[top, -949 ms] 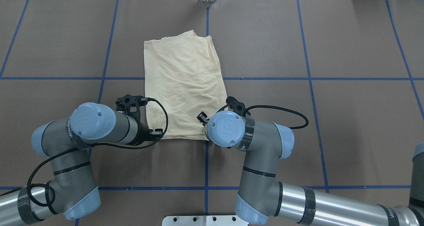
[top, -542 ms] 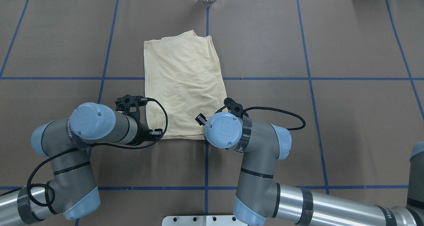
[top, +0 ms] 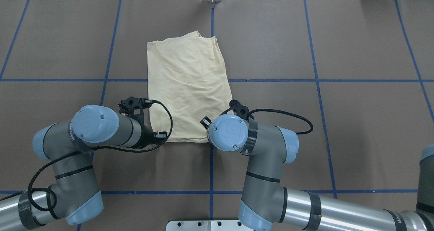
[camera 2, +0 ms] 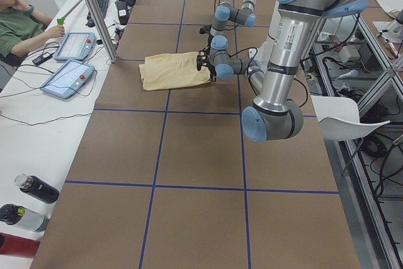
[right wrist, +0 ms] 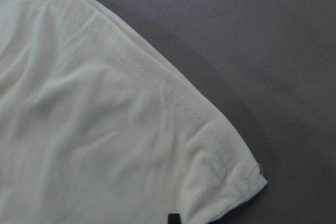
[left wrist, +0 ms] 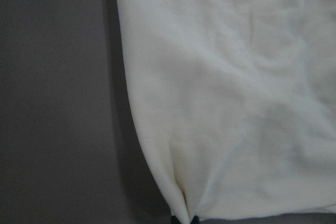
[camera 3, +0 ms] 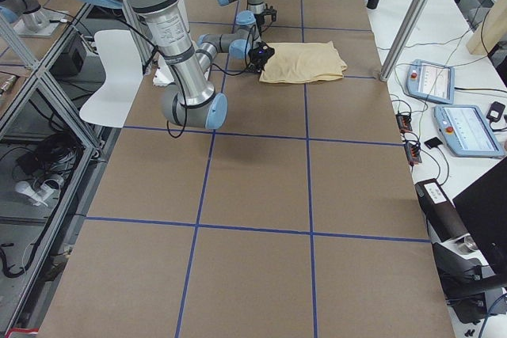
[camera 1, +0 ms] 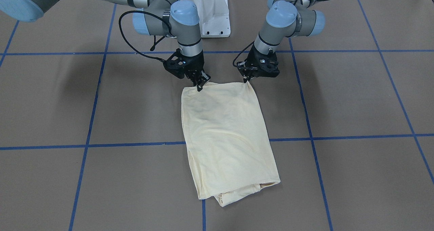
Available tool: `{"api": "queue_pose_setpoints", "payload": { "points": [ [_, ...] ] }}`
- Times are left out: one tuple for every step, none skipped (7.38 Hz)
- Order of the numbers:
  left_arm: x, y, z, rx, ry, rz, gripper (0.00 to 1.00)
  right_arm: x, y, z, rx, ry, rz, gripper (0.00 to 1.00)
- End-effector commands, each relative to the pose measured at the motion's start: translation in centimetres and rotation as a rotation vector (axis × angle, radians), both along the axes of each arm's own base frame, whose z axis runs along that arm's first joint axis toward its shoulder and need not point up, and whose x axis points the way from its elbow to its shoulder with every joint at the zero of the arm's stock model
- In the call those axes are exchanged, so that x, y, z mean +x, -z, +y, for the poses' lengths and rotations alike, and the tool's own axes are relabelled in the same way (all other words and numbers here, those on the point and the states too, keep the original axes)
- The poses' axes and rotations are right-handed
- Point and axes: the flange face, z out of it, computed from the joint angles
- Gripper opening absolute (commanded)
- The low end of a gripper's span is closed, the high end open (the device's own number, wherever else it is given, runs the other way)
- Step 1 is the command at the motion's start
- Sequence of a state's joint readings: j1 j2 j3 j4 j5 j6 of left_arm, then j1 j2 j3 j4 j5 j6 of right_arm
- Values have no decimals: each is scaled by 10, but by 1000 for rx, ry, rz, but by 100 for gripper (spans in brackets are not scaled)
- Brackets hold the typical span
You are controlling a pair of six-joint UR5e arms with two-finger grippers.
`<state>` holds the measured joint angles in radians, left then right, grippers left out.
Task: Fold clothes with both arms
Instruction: 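Grasp the near corners of the cream shirt with both grippers, then lift the near half with both grippers and fold it away from the robot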
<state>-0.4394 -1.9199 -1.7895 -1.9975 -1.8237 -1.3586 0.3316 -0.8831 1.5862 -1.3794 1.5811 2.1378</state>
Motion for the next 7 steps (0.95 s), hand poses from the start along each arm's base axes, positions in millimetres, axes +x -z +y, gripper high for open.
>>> {"api": "queue_pose_setpoints", "payload": {
  "points": [
    [-9, 23, 5, 18, -3, 43, 0, 38, 7, 2, 5, -4, -37, 0],
    [-23, 41, 15, 9, -37, 78, 0, 79, 10, 19, 3, 3, -44, 0],
    [-38, 66, 27, -19, -39, 105, 0, 108, 28, 55, 2, 40, -57, 0],
    [-52, 88, 41, -42, -43, 129, 0, 126, 50, 88, -17, 69, -59, 0],
    [-55, 108, 74, -82, -80, 145, 0, 140, 66, 117, -47, 80, -85, 0],
    [-69, 130, 98, -104, -100, 170, 0, 155, 76, 134, -54, 90, -81, 0],
    [-87, 147, 106, -113, -109, 165, 0, 168, 78, 128, -55, 78, -63, 0]
  ]
}}
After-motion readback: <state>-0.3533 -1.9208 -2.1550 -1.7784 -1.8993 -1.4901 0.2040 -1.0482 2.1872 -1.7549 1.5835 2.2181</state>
